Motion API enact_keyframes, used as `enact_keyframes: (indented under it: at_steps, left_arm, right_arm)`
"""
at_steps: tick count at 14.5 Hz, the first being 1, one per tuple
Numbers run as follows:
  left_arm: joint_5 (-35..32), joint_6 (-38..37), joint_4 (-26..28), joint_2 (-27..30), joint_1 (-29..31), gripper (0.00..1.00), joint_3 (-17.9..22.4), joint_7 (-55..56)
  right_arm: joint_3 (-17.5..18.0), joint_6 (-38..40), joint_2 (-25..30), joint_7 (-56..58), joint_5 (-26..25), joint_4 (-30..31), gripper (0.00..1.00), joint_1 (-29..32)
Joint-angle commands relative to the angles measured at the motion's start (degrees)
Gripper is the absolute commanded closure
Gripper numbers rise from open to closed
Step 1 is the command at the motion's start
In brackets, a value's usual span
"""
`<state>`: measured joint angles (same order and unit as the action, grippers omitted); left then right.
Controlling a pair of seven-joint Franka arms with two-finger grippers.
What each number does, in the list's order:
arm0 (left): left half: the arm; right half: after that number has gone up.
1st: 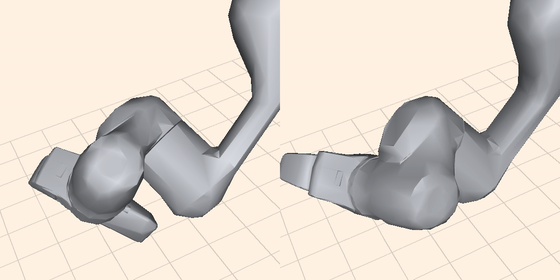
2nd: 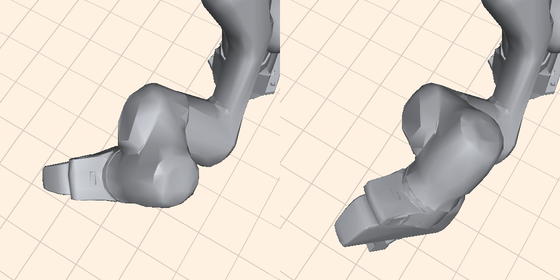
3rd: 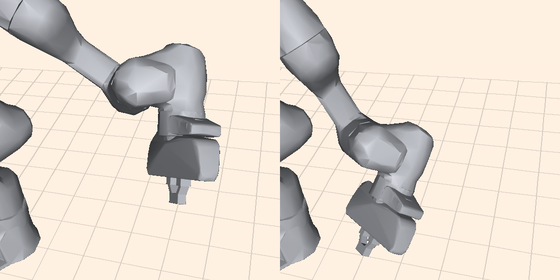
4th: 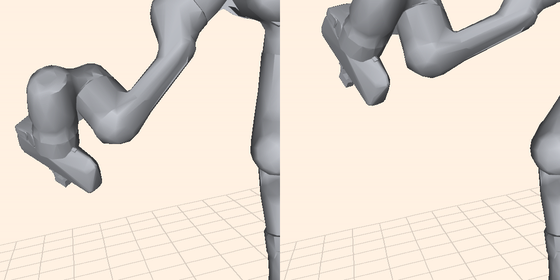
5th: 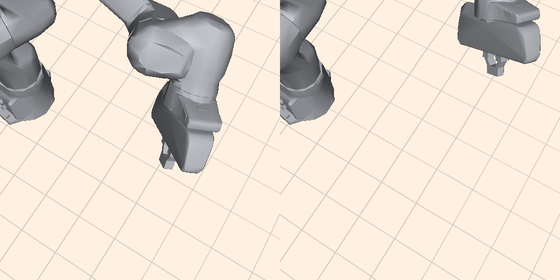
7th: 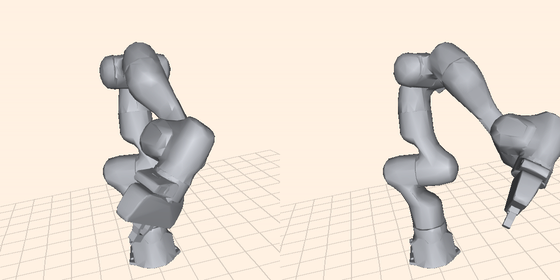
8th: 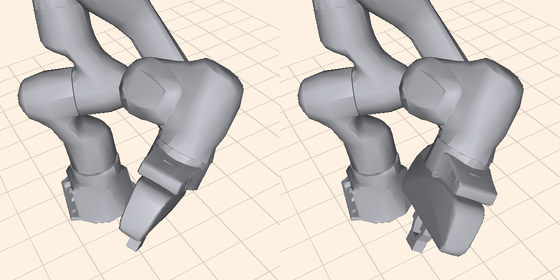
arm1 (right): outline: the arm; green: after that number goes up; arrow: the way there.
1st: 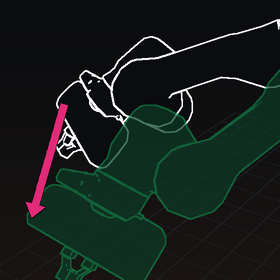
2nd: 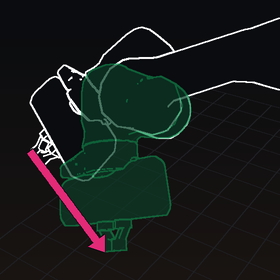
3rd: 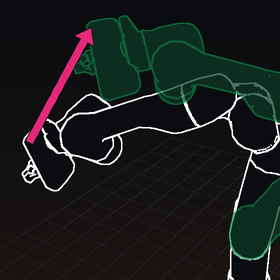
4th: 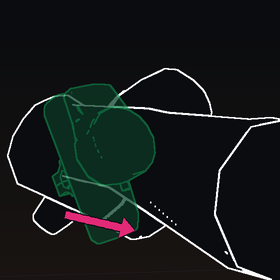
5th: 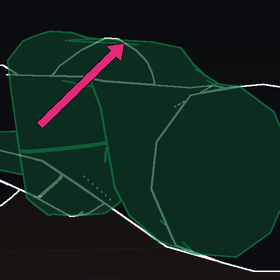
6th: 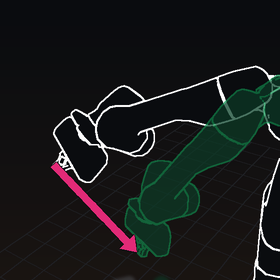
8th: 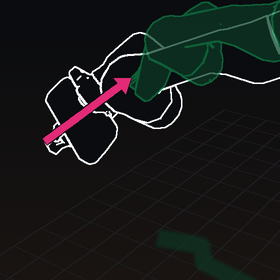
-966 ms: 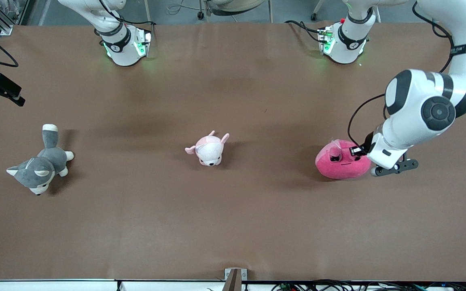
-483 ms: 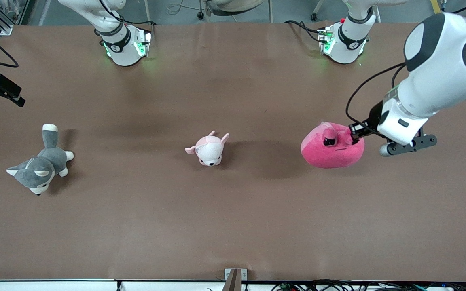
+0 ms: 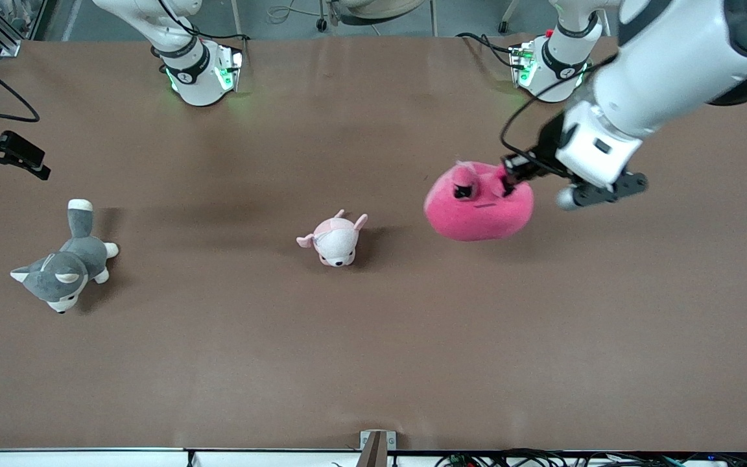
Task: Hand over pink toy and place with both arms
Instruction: 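Lift the pink toy with the left gripper while the right gripper approaches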
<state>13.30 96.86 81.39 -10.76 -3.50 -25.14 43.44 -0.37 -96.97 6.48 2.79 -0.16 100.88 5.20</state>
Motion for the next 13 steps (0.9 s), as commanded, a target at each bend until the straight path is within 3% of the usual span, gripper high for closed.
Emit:
enact_keyframes:
  at_steps: [1,5,10,11,13]
  left_arm:
    - [2.3,2.2,-4.3,-2.9,-2.8,1.0,-2.8,5.7]
    - [5.9,11.8,-5.7,-4.6,-9.8,1.0,-3.1,16.6]
    - [5.9,24.5,-8.2,-11.0,-16.9,1.0,-2.9,28.5]
    - [5.9,25.7,-8.6,-12.1,-18.0,1.0,-2.7,30.1]
    - [5.9,29.6,-8.6,-14.0,-19.2,1.0,-2.7,31.8]
  right_arm:
    - [0.3,0.6,-0.1,-0.2,-0.1,-0.7,0.0,-0.5]
    - [0.3,2.5,0.1,-0.4,1.4,-2.0,0.0,-3.8]
    - [0.1,2.9,-0.1,-1.1,15.7,-2.5,0.0,-4.1]
    - [0.1,3.0,-0.1,-2.9,19.5,-2.5,0.03,-4.2]
    - [0.3,3.0,-0.2,-7.8,24.1,-2.4,0.2,-5.6]
